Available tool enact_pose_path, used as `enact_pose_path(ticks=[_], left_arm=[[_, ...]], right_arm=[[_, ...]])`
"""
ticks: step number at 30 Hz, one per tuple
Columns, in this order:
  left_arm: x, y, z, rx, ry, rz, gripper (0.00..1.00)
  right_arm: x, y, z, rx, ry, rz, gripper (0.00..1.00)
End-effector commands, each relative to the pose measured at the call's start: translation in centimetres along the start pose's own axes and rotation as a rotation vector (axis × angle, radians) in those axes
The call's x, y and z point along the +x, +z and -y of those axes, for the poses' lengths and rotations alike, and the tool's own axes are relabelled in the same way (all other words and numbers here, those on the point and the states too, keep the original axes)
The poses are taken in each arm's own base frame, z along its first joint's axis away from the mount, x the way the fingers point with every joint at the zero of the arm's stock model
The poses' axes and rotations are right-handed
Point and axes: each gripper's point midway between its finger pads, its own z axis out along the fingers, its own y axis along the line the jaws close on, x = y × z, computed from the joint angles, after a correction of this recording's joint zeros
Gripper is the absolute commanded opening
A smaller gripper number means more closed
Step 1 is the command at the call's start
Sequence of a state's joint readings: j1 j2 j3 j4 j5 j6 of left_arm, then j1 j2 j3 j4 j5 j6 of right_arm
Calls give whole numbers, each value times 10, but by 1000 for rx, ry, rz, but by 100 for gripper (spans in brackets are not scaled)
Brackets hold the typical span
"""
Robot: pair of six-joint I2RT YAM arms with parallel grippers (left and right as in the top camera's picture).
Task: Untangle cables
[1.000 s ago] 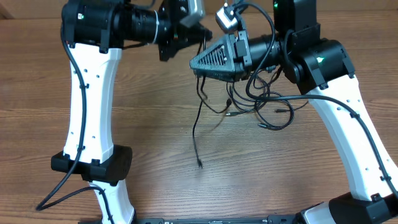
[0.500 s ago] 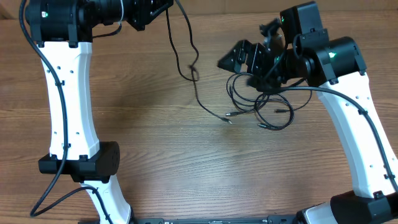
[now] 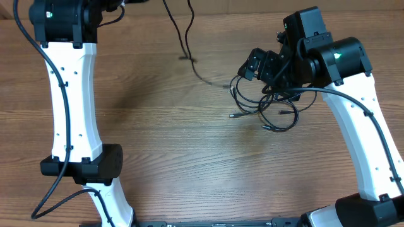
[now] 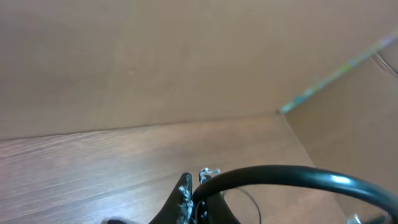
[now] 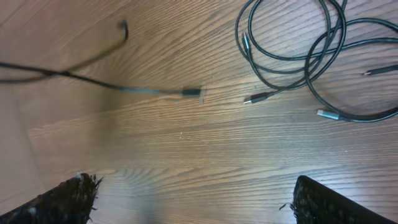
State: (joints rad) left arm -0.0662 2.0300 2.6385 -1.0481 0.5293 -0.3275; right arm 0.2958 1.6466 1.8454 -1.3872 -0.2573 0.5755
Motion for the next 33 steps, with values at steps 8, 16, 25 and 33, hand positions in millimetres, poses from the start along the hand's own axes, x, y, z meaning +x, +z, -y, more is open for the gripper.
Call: enact_pose_path(ticks=[8, 16, 25, 33], left_arm=[[-16, 10, -64, -313, -129, 122, 4], [-7, 24, -109, -382, -221, 98, 4], [-2, 33, -138, -395, -316, 97, 4], [0, 47, -183, -427, -437, 124, 4]], right_arm=[[0, 8, 8, 21, 2, 9, 100], [-3, 8, 6, 12, -2, 21, 100], [-3, 8, 6, 12, -2, 21, 100], [-3, 8, 6, 12, -2, 21, 100]])
